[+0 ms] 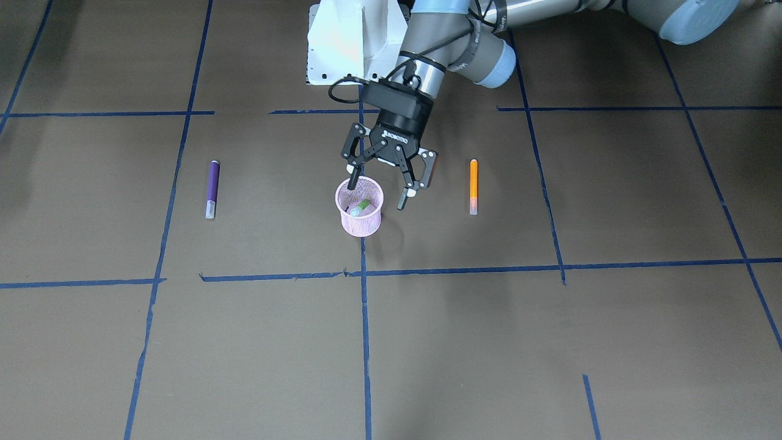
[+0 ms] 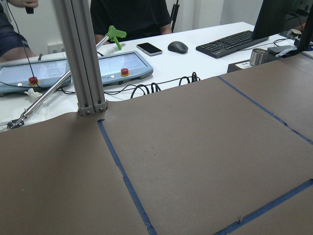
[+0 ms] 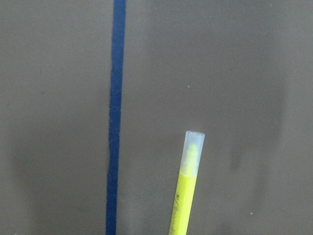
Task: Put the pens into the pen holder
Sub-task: 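Raise the left gripper above the cup while the right gripper grasps the yellow marker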
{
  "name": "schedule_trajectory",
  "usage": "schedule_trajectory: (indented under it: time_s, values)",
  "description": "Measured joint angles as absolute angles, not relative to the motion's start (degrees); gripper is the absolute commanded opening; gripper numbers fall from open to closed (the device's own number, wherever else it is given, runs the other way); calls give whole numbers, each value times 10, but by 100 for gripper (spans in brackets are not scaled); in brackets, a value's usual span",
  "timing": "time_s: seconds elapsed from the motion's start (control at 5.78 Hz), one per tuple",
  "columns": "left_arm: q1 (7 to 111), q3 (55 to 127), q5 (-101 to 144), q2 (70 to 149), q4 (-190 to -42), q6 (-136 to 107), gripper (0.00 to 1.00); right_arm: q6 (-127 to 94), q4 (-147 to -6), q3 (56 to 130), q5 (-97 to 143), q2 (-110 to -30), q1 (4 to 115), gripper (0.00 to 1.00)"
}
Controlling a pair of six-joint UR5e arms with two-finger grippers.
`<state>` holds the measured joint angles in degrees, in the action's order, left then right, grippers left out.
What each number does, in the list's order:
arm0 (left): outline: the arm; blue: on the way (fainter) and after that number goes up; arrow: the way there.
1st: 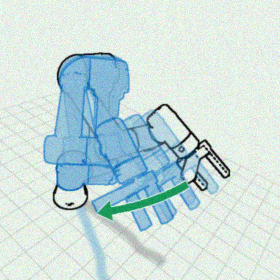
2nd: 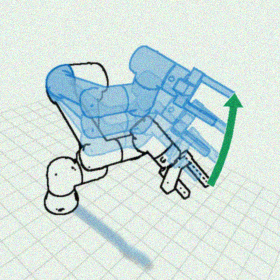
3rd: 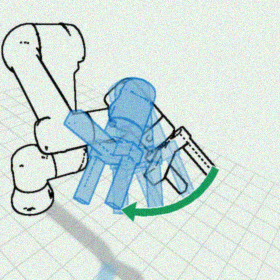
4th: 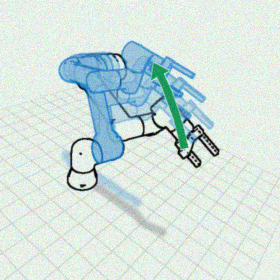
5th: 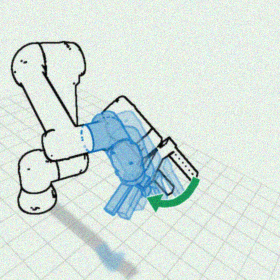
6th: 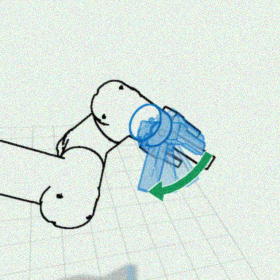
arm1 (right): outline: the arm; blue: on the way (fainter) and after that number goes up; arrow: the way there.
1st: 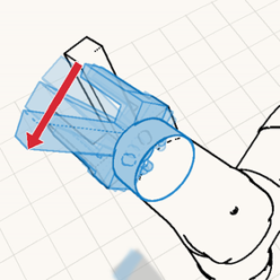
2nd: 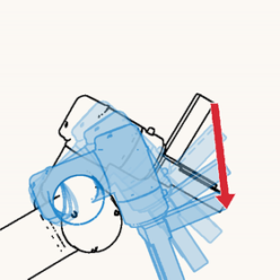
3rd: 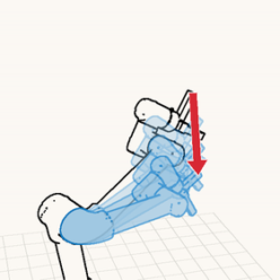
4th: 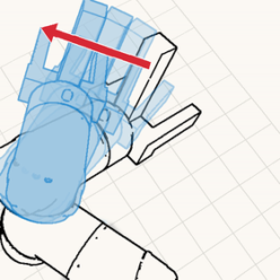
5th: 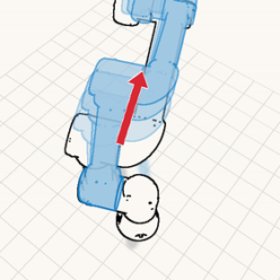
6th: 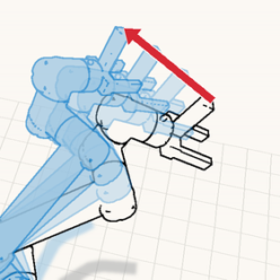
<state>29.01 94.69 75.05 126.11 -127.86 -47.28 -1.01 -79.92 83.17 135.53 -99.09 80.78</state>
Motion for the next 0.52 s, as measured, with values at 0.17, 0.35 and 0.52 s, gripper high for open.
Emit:
schedule_trajectory:
  time_s: [0.17,0.35,0.52]
  values:
    - [295,947,762,1256,-1277,-479,99,-44,-798,818,1356,-986,805,89]
    - [296,947,765,1254,-1277,-481,99,-62,-798,800,1357,-977,801,88]
    - [296,947,766,1253,-1277,-482,99,-68,-799,777,1362,-962,796,86]
